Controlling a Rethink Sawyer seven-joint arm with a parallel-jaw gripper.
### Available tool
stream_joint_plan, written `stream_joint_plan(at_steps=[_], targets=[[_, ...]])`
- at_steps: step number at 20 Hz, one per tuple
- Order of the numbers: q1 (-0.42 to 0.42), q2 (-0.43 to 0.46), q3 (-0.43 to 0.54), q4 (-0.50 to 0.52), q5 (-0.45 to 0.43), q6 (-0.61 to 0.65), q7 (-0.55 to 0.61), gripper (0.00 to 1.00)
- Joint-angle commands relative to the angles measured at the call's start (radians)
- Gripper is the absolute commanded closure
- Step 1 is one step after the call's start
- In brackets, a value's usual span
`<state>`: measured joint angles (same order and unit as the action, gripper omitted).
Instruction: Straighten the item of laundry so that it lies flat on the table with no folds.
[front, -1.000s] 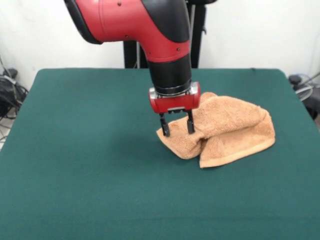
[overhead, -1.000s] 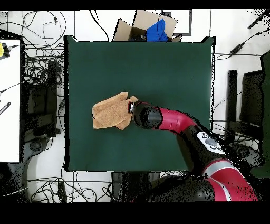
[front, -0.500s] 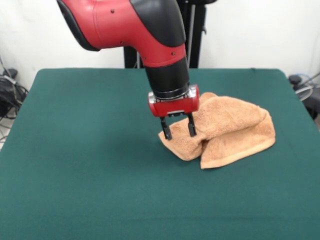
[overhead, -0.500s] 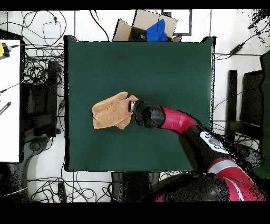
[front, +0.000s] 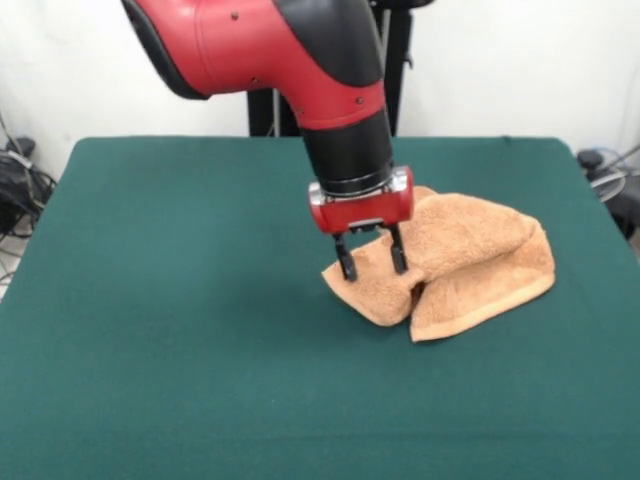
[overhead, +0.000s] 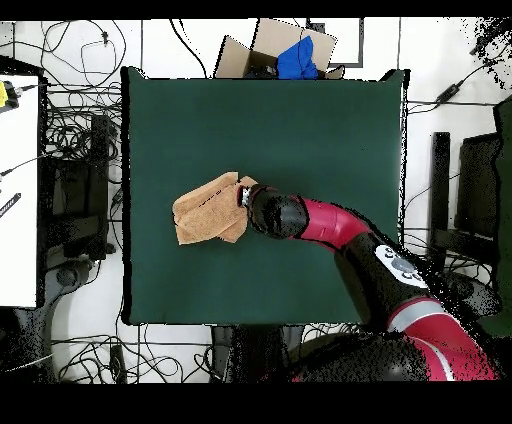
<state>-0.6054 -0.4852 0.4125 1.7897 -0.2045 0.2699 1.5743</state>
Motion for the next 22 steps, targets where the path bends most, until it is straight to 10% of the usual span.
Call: stream_joint_plan(at_steps=[1,13,22], targets=[[0.089,-0.108,-0.001,0.012,0.072,0.120,0.181,0.00],[0.084,-0.222,0.011,0.043,0.174,0.258,0.160,0.00],[0.035,-0.124,0.029,0.012,0.180,0.188,0.102,0.00]])
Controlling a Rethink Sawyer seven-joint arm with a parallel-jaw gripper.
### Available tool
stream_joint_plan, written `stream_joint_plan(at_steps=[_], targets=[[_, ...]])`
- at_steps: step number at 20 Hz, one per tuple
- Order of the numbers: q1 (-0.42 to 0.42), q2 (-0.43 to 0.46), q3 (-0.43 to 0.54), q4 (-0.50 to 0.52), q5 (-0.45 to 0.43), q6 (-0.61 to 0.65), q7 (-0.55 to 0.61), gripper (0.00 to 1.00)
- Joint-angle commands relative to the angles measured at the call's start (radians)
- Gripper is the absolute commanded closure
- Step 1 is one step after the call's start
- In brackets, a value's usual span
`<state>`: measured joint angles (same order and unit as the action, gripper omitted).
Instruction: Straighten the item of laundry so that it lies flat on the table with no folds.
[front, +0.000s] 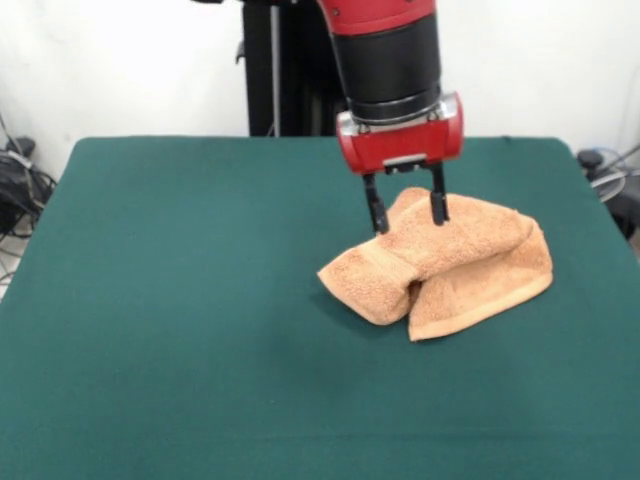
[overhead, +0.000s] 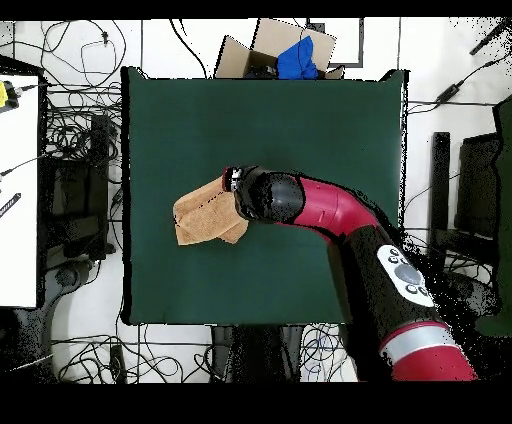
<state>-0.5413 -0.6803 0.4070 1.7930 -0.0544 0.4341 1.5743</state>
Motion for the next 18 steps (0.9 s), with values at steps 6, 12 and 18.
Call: stream_joint_plan(at_steps=[6,12,18], targets=[[-0.054,0.120,0.047,-0.012,0.017,-0.020,0.089,0.00],[-0.066,0.162,0.065,-0.019,0.013,-0.070,0.097,0.00],[-0.058,0.198,0.059,-0.032,0.000,-0.107,0.107,0.00]])
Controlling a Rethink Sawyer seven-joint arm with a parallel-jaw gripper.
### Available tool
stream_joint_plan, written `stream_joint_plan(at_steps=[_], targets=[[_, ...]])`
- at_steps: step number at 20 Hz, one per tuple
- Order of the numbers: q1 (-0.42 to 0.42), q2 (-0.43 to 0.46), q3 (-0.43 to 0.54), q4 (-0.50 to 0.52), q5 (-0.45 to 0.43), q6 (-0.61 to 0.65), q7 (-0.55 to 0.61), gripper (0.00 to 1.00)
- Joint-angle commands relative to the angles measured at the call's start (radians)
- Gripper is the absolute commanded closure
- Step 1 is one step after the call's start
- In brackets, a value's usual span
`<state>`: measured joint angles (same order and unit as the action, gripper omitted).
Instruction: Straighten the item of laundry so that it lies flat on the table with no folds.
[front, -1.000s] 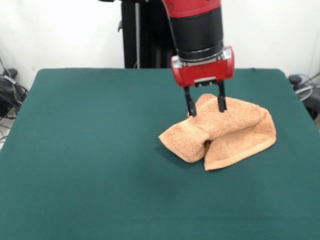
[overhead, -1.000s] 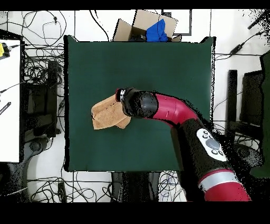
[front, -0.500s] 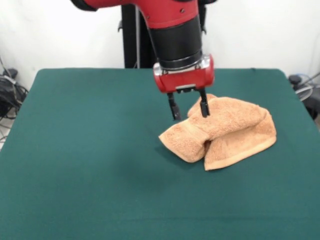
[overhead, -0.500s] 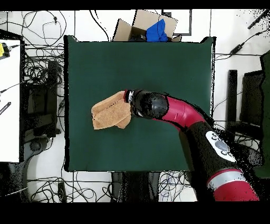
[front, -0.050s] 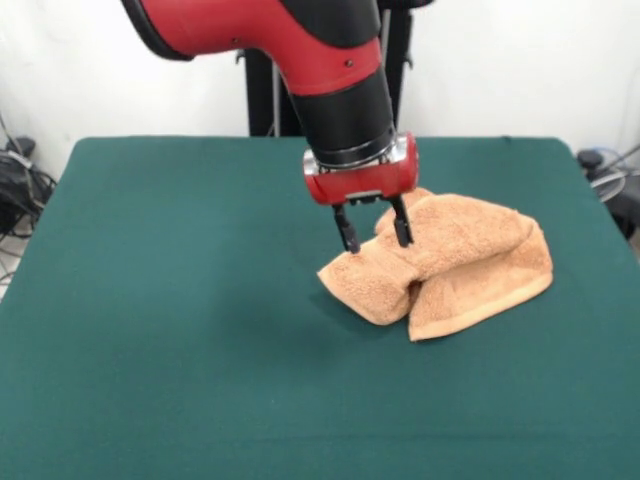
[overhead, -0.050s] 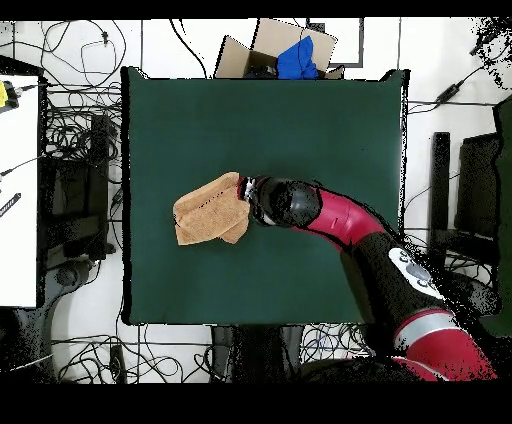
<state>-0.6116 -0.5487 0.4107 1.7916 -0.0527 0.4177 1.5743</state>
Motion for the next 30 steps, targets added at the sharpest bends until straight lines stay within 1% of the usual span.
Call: stream_joint_plan(at_steps=[1,8,13,15,20,25,27,30], targets=[[0.016,0.074,0.054,-0.034,-0.003,-0.100,0.110,0.00],[0.036,0.094,0.039,-0.058,-0.002,-0.116,0.118,0.00],[0.046,0.094,0.035,-0.063,0.009,-0.124,0.132,0.00],[0.066,0.085,0.016,-0.068,0.009,-0.125,0.144,0.00],[0.172,0.051,-0.119,-0.090,0.007,-0.112,0.213,0.00],[0.232,0.034,-0.205,-0.099,0.015,-0.106,0.238,0.00],[0.257,0.028,-0.245,-0.103,0.021,-0.075,0.244,0.00],[0.300,0.029,-0.323,-0.117,0.005,-0.060,0.243,0.00]])
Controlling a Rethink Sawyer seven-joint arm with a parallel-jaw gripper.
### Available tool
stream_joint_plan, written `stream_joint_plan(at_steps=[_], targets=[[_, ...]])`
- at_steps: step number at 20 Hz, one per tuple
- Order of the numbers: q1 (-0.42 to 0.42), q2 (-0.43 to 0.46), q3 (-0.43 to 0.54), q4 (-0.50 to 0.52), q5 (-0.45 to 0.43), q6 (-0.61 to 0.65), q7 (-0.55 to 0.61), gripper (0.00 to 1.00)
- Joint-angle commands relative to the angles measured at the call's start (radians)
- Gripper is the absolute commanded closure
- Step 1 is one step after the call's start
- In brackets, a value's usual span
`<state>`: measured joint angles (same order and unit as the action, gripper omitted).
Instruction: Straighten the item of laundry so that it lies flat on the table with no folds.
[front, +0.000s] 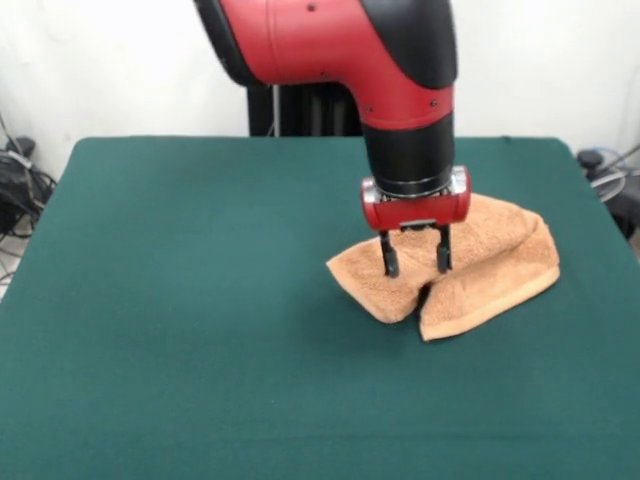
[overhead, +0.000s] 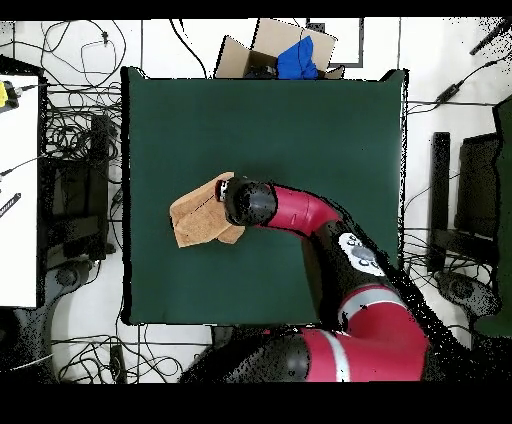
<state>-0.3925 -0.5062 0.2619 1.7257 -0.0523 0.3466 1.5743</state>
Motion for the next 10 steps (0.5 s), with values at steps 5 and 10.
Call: stream_joint_plan(at_steps=[5,10], targets=[[0.118,-0.004,-0.256,-0.078,-0.008,0.038,0.218,0.00],[0.138,-0.007,-0.296,-0.073,0.000,0.029,0.211,0.00]])
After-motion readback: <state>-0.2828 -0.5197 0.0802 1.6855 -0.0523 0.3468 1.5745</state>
